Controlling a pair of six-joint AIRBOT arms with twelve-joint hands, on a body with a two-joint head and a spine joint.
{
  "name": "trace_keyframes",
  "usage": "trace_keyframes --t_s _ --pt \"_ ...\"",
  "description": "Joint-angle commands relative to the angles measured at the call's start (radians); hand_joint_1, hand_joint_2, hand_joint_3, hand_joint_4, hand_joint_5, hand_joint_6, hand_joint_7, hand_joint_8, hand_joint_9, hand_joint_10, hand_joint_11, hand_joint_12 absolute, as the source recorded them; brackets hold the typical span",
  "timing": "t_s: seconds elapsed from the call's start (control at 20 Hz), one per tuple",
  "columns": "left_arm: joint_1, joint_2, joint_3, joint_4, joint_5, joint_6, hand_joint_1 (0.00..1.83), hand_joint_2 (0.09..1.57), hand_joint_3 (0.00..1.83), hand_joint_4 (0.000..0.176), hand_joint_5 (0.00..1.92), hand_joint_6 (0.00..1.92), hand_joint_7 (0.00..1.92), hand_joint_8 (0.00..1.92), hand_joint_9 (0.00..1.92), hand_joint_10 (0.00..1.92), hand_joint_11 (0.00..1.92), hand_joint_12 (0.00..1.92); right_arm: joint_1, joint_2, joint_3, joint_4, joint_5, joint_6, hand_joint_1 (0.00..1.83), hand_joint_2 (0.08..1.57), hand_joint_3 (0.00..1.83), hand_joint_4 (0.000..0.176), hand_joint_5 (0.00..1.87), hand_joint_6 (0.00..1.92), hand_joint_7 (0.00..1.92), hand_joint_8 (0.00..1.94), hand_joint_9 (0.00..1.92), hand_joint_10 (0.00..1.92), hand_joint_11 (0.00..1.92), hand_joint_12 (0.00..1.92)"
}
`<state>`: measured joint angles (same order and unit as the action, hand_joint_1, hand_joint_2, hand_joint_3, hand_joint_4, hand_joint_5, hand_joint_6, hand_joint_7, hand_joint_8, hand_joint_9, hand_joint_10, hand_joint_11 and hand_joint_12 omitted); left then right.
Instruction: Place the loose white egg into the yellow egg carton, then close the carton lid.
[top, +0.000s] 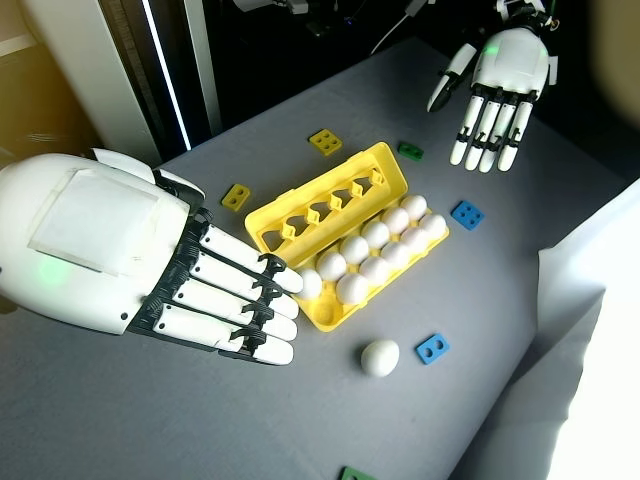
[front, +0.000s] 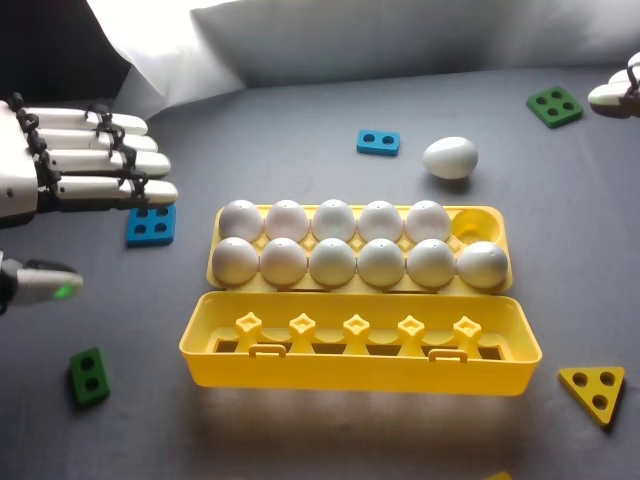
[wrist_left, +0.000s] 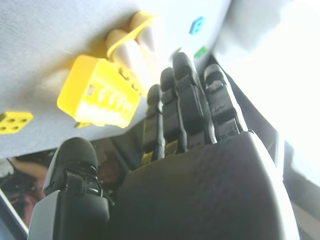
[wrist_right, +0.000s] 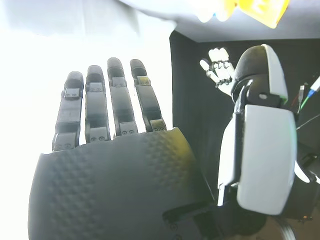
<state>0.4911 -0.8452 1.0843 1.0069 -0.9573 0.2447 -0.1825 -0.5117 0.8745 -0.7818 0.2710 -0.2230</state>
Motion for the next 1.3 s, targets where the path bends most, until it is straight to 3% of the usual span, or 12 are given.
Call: trace_keyframes --t_s 0.0,0.45,0.55,0.6,0.7,0.75,0.85,1.1,1.25 --pt "-0.004 0.017 0.009 -0.068 -0.053 0.002 0.00 1.39 0.05 0.000 0.06 0.01 0.01 0.00 0.00 0.00 0.00 0.00 0.007 0.011 -0.002 0.024 0.065 0.002 0.00 1.40 0.06 0.000 0.08 0.00 0.06 0.00 0.01 0.00 0.00 0.01" --pt "-0.018 0.017 -0.015 -0.040 -0.028 -0.003 0.00 1.40 0.03 0.000 0.08 0.00 0.03 0.00 0.00 0.00 0.00 0.00 -0.002 -0.008 -0.008 0.040 0.023 -0.003 0.00 1.38 0.01 0.000 0.08 0.01 0.10 0.01 0.04 0.01 0.00 0.00" --pt "-0.018 0.016 -0.017 -0.014 -0.017 -0.026 0.00 1.42 0.03 0.000 0.11 0.01 0.07 0.01 0.03 0.01 0.00 0.00 -0.001 -0.013 -0.009 0.077 0.023 -0.079 0.00 1.30 0.00 0.000 0.08 0.01 0.05 0.00 0.00 0.00 0.00 0.00" --pt "-0.018 0.016 -0.017 -0.008 -0.012 -0.032 0.00 1.44 0.04 0.000 0.11 0.01 0.07 0.01 0.03 0.01 0.00 0.00 -0.001 -0.013 -0.008 0.138 0.023 -0.158 0.00 1.23 0.00 0.012 0.14 0.01 0.06 0.00 0.00 0.00 0.00 0.00" --pt "-0.018 0.017 -0.013 -0.004 -0.013 -0.034 0.00 1.46 0.05 0.000 0.09 0.01 0.06 0.01 0.01 0.01 0.00 0.00 0.014 -0.016 0.005 0.156 0.002 -0.187 0.00 1.12 0.00 0.043 0.17 0.00 0.05 0.00 0.00 0.00 0.00 0.00" --pt "-0.018 0.017 -0.007 0.005 -0.019 -0.049 0.00 1.46 0.05 0.000 0.10 0.01 0.06 0.01 0.02 0.01 0.00 0.00 0.029 -0.028 0.022 0.156 -0.024 -0.188 0.00 1.03 0.00 0.074 0.17 0.00 0.03 0.00 0.00 0.00 0.00 0.00" --pt "-0.025 0.011 -0.003 -0.009 -0.030 -0.070 0.00 1.46 0.04 0.000 0.09 0.00 0.07 0.01 0.02 0.01 0.00 0.00 0.051 -0.053 0.061 0.155 -0.057 -0.190 0.00 0.95 0.00 0.114 0.16 0.00 0.01 0.00 0.00 0.00 0.00 0.00" --pt "-0.013 0.006 0.005 -0.078 -0.090 -0.052 0.00 1.46 0.02 0.000 0.13 0.01 0.11 0.00 0.05 0.00 0.00 0.00 0.031 -0.168 0.211 0.155 -0.044 -0.257 0.05 0.82 0.00 0.144 0.20 0.00 0.00 0.00 0.00 0.00 0.00 0.00" --pt "-0.024 0.009 0.020 -0.055 -0.135 -0.058 0.00 1.46 0.02 0.000 0.13 0.00 0.11 0.00 0.05 0.00 0.01 0.00 0.004 -0.268 0.322 0.135 0.002 -0.257 0.11 0.78 0.00 0.120 0.31 0.01 0.00 0.00 0.00 0.00 0.00 0.00"
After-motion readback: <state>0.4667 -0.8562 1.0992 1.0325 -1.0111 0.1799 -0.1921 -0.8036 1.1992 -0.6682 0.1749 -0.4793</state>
